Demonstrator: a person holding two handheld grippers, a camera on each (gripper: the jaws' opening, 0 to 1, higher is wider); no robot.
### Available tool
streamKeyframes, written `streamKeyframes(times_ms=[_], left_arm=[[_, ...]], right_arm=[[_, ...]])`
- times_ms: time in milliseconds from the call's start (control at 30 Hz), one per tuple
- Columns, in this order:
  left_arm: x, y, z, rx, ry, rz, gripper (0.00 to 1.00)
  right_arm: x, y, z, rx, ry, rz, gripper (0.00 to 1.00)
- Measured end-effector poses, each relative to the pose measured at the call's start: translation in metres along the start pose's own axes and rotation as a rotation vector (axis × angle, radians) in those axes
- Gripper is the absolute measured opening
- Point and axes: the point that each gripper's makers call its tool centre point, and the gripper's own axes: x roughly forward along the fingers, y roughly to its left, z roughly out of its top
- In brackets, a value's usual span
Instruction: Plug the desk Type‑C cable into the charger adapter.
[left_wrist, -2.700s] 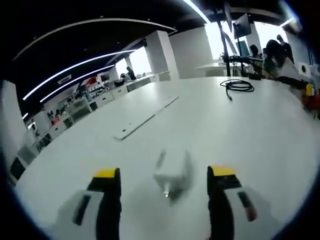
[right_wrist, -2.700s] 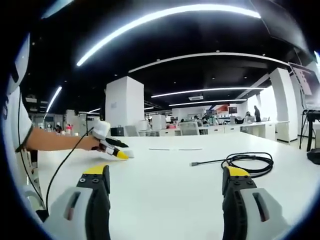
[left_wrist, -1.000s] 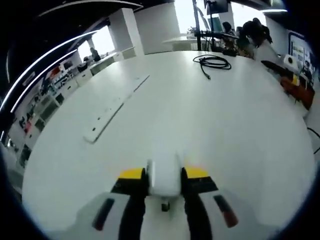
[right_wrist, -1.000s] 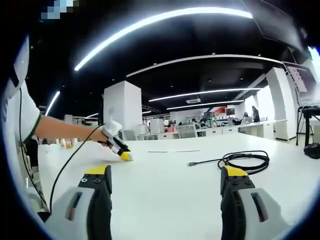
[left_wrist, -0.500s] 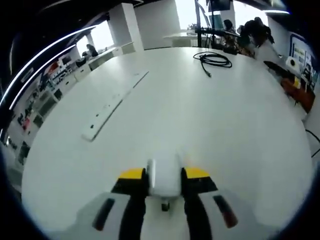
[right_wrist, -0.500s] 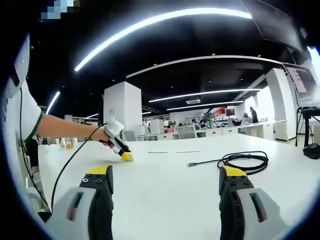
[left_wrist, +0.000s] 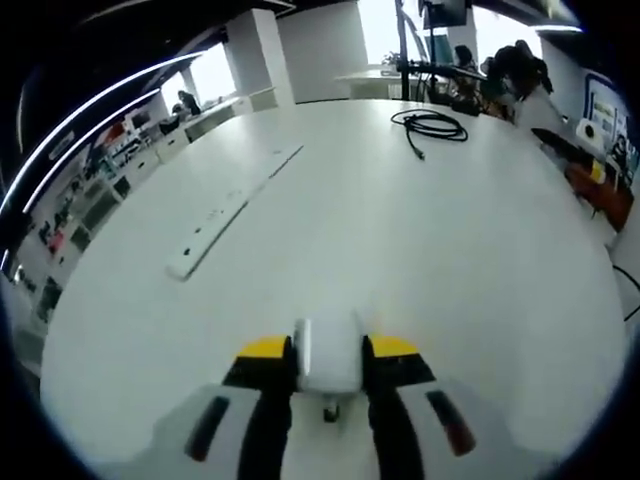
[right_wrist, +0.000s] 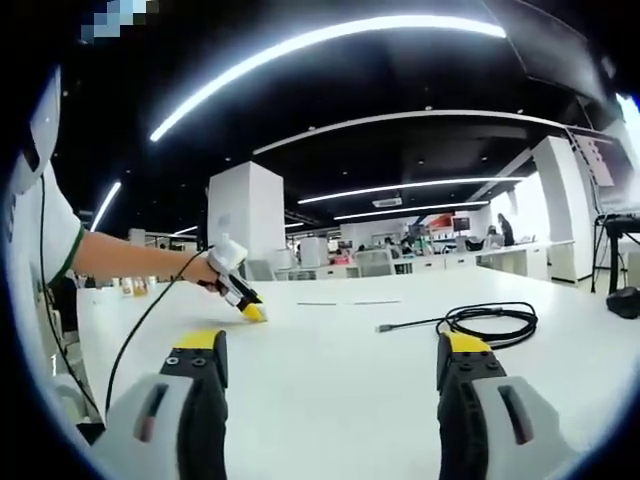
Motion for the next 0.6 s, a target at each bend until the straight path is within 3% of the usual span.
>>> streamKeyframes(times_ms=[400,600], left_arm=[[-0.009,-0.017,-0.006,-0.037,0.018,-0.024,0.26],[-0.017,-0.037,-0.011,-0.042,0.047,-0.051,0.26]], right_arm=[[0.001,0.001,-0.002,0.003,0.010,0.006,0.87],[0.001,0.003,-0.003,0.003,0.012,0.013,0.87]])
